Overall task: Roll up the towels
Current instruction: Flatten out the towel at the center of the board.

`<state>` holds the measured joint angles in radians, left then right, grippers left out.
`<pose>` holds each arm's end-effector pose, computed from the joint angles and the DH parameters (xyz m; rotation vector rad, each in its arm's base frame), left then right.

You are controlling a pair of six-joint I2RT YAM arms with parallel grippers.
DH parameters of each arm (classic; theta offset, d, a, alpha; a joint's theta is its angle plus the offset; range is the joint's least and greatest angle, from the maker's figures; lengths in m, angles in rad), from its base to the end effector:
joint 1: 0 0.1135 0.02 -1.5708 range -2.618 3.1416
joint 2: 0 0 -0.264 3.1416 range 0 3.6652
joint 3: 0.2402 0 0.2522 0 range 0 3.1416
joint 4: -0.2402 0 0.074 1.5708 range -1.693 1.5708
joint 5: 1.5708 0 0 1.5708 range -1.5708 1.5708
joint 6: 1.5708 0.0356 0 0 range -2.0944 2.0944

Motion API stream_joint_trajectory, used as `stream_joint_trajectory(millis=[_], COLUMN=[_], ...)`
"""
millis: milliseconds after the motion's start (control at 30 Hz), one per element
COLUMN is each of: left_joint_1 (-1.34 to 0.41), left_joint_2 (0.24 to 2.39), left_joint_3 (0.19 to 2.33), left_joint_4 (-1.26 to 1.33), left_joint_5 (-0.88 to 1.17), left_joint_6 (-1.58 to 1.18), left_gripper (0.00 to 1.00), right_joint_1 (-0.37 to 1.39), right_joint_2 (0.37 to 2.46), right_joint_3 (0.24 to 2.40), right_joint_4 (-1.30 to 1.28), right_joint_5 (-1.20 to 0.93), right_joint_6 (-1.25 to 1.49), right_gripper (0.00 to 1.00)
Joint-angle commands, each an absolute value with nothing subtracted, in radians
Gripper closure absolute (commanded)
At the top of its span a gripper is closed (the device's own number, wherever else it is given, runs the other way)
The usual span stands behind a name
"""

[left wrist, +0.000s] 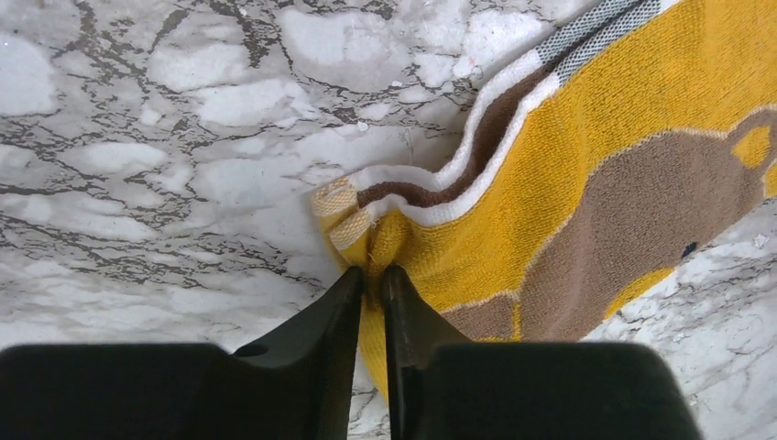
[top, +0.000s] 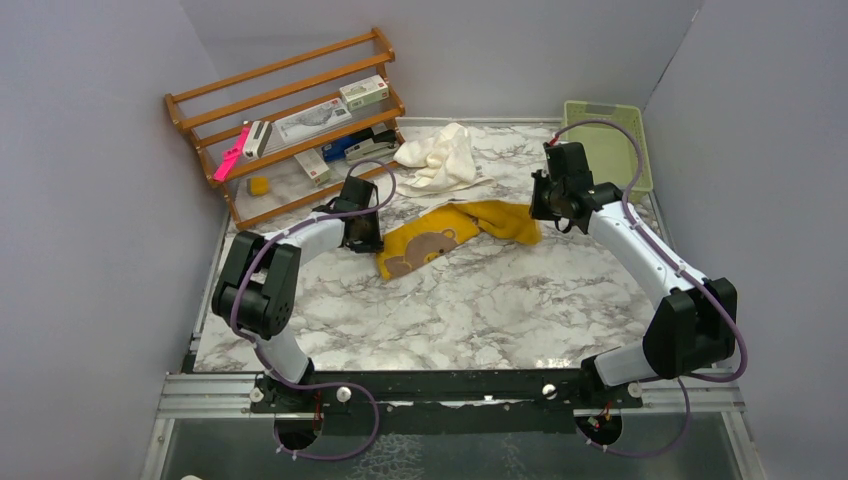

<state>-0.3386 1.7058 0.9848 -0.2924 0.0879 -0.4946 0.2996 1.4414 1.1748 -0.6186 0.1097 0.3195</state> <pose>0.3169 -0.1149 0.1656 -0.1724 2.6312 -0.4113 0.2948 0.0870 0.2840 0.0725 2.4526 0.1384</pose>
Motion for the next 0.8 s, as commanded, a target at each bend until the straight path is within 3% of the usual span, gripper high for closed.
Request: stream_joint_trajectory(millis=[0, 33, 533, 767], left_joint_1=[-0.337, -0.337, -0.216, -0.125], left_joint_2=[1.68, 1.672, 1.403, 1.267], left_joint_3=[1.003, 1.01, 1.152, 1.465], left_joint_4=[-0.274, -0.274, -0.292, -0.33], left_joint_5=[0.088, 0.083, 0.076, -0.004], left_joint_6=[-0.504, -0.502, -0.426, -0.346], left_gripper=[0.92, 1.0, 1.0, 1.0], right_joint_1=[0.3, 0.301, 0.3, 0.301], right_joint_2=[1.418, 1.42, 1.33, 1.252], right_joint_3=[1.167, 1.167, 1.209, 1.427], right_joint_4=[-0.583, -0.583, -0.56, -0.53], right_joint_5=[0.088, 0.086, 0.069, 0.062], right_joint_6=[0.313, 0.313, 0.318, 0.304], right_gripper=[0.99, 0.99, 0.99, 0.99])
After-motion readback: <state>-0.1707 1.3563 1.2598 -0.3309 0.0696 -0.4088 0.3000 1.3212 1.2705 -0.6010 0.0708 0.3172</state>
